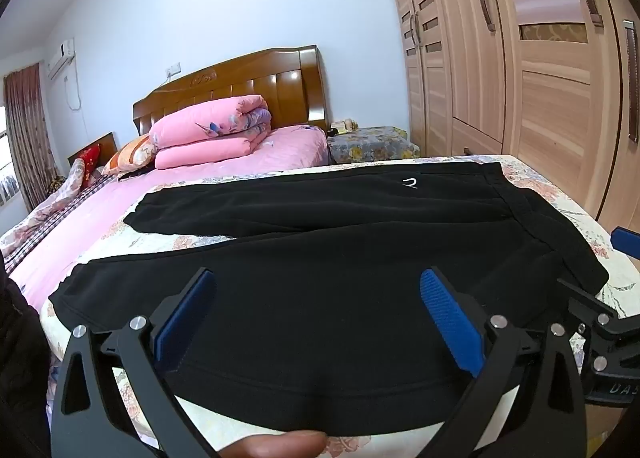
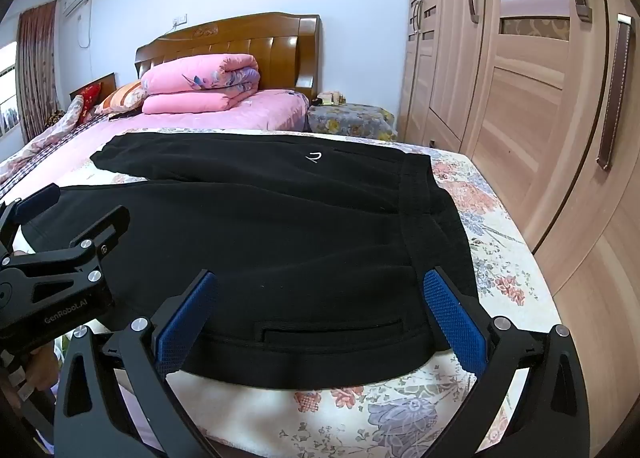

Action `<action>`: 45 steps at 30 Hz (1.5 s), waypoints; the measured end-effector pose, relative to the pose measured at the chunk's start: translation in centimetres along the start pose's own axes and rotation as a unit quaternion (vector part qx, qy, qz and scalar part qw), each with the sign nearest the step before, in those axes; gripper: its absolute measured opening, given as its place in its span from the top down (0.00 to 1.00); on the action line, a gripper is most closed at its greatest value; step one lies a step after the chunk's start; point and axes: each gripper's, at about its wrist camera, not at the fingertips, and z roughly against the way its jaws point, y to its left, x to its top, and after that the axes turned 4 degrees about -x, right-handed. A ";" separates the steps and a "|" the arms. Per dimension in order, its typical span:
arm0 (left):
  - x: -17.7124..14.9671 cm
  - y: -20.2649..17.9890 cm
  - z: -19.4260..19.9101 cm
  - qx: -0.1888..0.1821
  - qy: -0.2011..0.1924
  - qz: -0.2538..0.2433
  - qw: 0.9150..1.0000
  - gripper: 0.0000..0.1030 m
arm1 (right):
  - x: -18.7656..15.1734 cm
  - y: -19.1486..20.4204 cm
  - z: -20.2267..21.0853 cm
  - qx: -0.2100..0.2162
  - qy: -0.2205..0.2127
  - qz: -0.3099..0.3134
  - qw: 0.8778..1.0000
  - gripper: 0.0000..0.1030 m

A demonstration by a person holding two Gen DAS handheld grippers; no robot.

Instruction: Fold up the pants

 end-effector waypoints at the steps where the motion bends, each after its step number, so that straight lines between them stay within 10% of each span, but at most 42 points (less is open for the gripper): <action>1: 0.0 0.0 0.1 0.000 0.000 0.000 1.000 0.01 | 0.0 0.0 0.0 0.000 0.000 0.000 1.000 0.04; 35: -0.7 1.5 -0.5 -0.004 0.031 0.007 0.999 0.01 | 0.1 0.0 -0.9 0.011 0.008 0.000 1.000 0.04; 45: 2.5 5.8 -4.5 0.049 0.058 -0.025 0.997 0.01 | 7.2 -4.3 -6.3 0.064 0.019 -0.011 0.998 0.04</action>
